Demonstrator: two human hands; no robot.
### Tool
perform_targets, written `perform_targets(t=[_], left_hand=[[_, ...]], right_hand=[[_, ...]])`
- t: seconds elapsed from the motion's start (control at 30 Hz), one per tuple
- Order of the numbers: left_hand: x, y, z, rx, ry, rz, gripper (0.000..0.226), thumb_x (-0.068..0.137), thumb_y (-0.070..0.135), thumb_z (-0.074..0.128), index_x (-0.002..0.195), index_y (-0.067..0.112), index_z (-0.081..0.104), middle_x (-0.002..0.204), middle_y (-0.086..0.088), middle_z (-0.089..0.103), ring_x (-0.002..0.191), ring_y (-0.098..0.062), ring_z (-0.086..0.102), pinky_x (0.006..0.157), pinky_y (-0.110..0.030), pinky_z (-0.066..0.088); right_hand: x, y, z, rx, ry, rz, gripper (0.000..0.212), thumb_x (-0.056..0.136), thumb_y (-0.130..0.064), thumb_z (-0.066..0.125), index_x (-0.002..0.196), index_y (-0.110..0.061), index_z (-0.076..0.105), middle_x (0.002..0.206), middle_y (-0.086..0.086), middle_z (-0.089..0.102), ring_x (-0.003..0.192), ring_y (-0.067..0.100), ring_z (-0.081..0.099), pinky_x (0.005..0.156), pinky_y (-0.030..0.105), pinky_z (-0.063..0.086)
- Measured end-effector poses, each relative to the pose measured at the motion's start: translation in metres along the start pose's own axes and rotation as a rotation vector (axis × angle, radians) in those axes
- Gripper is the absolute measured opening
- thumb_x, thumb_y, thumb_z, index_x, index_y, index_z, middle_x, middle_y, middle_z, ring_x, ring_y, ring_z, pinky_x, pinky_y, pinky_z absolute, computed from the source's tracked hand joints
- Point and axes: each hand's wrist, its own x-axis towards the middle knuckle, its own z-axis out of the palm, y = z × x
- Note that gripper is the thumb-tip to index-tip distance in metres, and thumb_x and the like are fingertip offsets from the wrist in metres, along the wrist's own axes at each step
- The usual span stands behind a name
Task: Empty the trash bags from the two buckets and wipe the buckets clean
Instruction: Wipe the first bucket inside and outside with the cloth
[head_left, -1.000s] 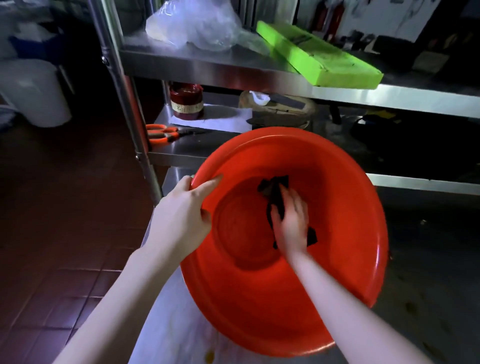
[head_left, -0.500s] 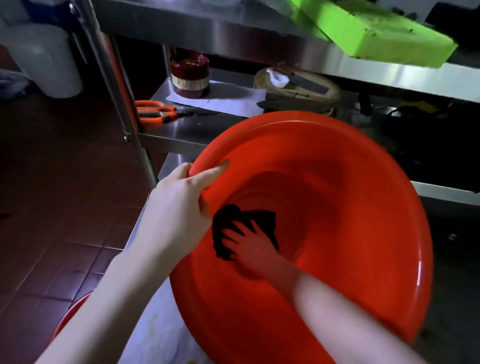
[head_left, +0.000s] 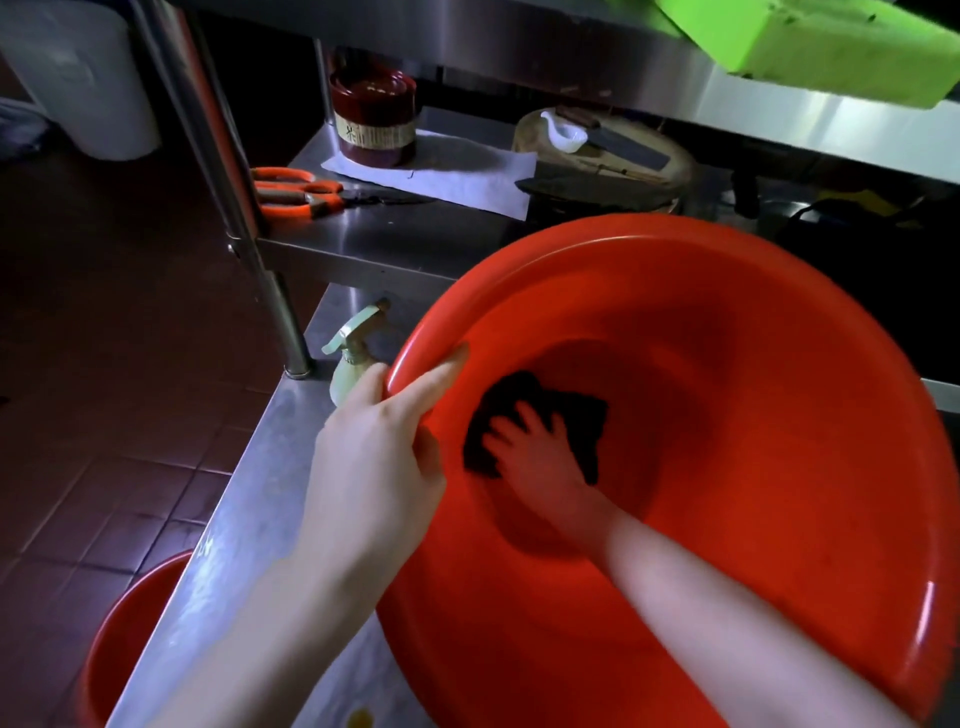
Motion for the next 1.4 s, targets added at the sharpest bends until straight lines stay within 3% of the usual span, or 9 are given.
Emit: perform_targets(t=[0.1, 0.2, 0.47, 0.57, 0.83, 1.0, 1.1, 1.33, 1.4], left_hand=[[0.001, 0.001, 0.000, 0.010, -0.013, 0.003, 0.078, 0.071, -0.010, 0.055, 0.132, 0.038, 0.058, 0.093, -0.004, 0.057, 0.078, -0.030, 0.064, 0.068, -0.045, 0.056], [-0.002, 0.002, -0.005, 0.039, -0.022, 0.040, 0.078, 0.072, -0.009, 0.056, 0.132, 0.041, 0.056, 0.093, -0.004, 0.056, 0.076, -0.032, 0.062, 0.064, -0.046, 0.055], [-0.001, 0.006, -0.018, 0.151, -0.046, 0.119, 0.072, 0.077, -0.003, 0.057, 0.131, 0.045, 0.055, 0.099, -0.004, 0.054, 0.071, -0.034, 0.060, 0.056, -0.044, 0.054], [0.001, 0.017, -0.012, 0.167, -0.011, 0.180, 0.070, 0.076, -0.003, 0.056, 0.131, 0.039, 0.059, 0.089, 0.000, 0.049, 0.061, -0.029, 0.052, 0.048, -0.038, 0.050], [0.002, 0.022, -0.010, 0.152, 0.002, 0.210, 0.064, 0.077, 0.006, 0.048, 0.132, 0.036, 0.059, 0.089, -0.001, 0.049, 0.065, -0.028, 0.053, 0.052, -0.041, 0.052], [-0.006, 0.011, -0.015, 0.169, -0.022, 0.152, 0.068, 0.076, 0.002, 0.051, 0.132, 0.039, 0.056, 0.105, -0.011, 0.056, 0.075, -0.038, 0.060, 0.055, -0.046, 0.054], [-0.018, 0.012, -0.018, 0.200, -0.021, 0.163, 0.069, 0.075, -0.001, 0.052, 0.132, 0.037, 0.058, 0.098, -0.009, 0.051, 0.064, -0.038, 0.057, 0.049, -0.044, 0.052], [-0.022, 0.008, -0.019, 0.202, -0.029, 0.179, 0.063, 0.080, 0.006, 0.047, 0.133, 0.038, 0.057, 0.094, -0.008, 0.048, 0.060, -0.035, 0.053, 0.048, -0.043, 0.051], [-0.022, 0.012, -0.018, 0.203, -0.030, 0.181, 0.062, 0.081, 0.006, 0.047, 0.134, 0.037, 0.056, 0.092, -0.007, 0.047, 0.060, -0.034, 0.052, 0.048, -0.042, 0.051]], right_hand=[[-0.024, 0.003, 0.020, -0.266, -0.006, -0.392, 0.035, 0.081, -0.029, 0.041, 0.099, -0.034, 0.070, 0.114, -0.010, 0.064, 0.122, 0.025, 0.055, 0.092, 0.060, 0.046], [-0.022, 0.012, 0.012, -0.320, -0.013, -0.386, 0.029, 0.077, -0.033, 0.048, 0.095, -0.039, 0.070, 0.111, -0.013, 0.065, 0.117, 0.020, 0.058, 0.088, 0.055, 0.051], [0.008, 0.024, -0.034, 0.165, 0.330, 0.654, 0.045, 0.093, -0.041, 0.052, 0.136, -0.029, 0.048, 0.139, 0.001, 0.044, 0.128, 0.035, 0.035, 0.093, 0.056, 0.037], [0.010, 0.024, -0.032, 0.254, 0.277, 0.722, 0.047, 0.096, -0.039, 0.049, 0.140, -0.028, 0.042, 0.145, 0.000, 0.036, 0.132, 0.038, 0.028, 0.094, 0.057, 0.038], [0.009, 0.007, -0.014, -0.067, 0.150, 0.113, 0.047, 0.090, -0.035, 0.057, 0.136, -0.038, 0.050, 0.149, -0.002, 0.041, 0.136, 0.042, 0.033, 0.100, 0.069, 0.029], [-0.023, 0.002, 0.027, -0.448, 0.131, -0.513, 0.016, 0.067, -0.042, 0.071, 0.082, -0.045, 0.073, 0.106, -0.016, 0.066, 0.117, 0.024, 0.060, 0.090, 0.059, 0.050], [-0.021, 0.019, 0.029, -0.495, 0.205, -0.616, 0.012, 0.063, -0.044, 0.077, 0.074, -0.044, 0.072, 0.103, -0.019, 0.066, 0.115, 0.017, 0.059, 0.091, 0.052, 0.050], [0.013, 0.006, -0.037, -0.074, 0.435, 0.234, 0.045, 0.068, -0.040, 0.077, 0.111, -0.031, 0.066, 0.121, -0.003, 0.060, 0.113, 0.034, 0.045, 0.083, 0.056, 0.046], [0.009, 0.000, -0.031, -0.078, 0.368, 0.218, 0.044, 0.081, -0.035, 0.067, 0.125, -0.031, 0.059, 0.138, -0.001, 0.051, 0.127, 0.040, 0.040, 0.094, 0.064, 0.038]])
